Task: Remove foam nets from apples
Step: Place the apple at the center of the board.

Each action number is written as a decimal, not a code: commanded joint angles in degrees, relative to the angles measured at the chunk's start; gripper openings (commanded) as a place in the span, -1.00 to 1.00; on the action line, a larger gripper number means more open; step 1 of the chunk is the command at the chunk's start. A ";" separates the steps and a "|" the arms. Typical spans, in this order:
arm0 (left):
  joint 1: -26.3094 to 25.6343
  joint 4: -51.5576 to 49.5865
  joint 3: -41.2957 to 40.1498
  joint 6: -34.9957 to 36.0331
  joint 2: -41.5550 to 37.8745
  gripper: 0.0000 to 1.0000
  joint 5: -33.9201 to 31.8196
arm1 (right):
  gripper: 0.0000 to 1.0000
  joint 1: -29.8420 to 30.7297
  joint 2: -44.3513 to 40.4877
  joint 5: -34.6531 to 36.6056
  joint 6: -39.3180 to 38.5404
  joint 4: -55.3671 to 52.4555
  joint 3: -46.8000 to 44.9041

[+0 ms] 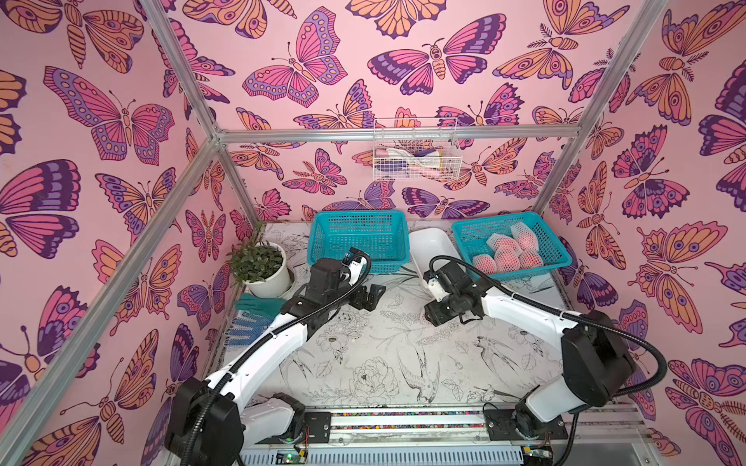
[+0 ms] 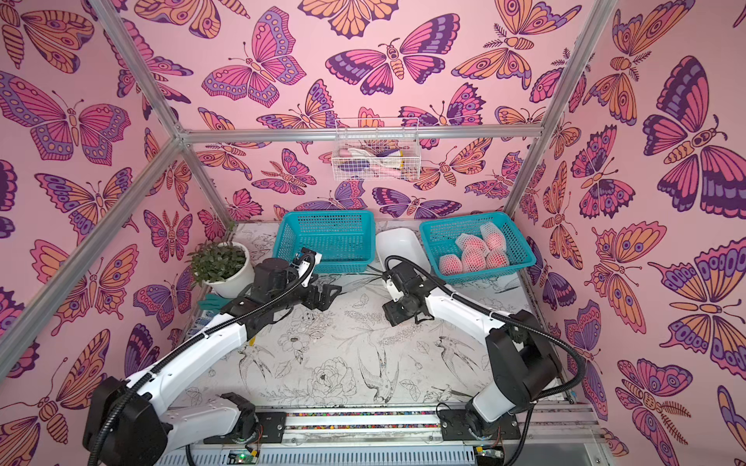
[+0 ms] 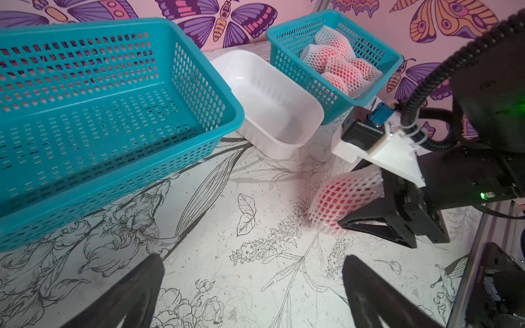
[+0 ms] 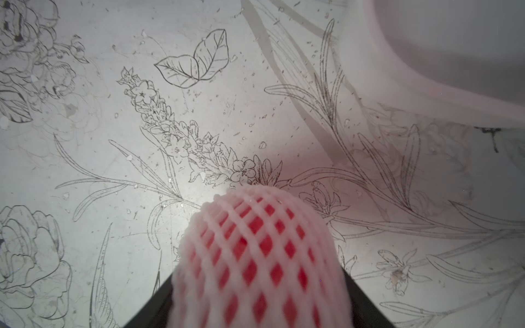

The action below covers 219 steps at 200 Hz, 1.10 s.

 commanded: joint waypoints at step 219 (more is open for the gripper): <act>-3.62 -1.14 6.50 2.43 14.25 1.00 7.25 | 0.99 -0.31 -2.56 -6.45 -5.01 3.33 -3.46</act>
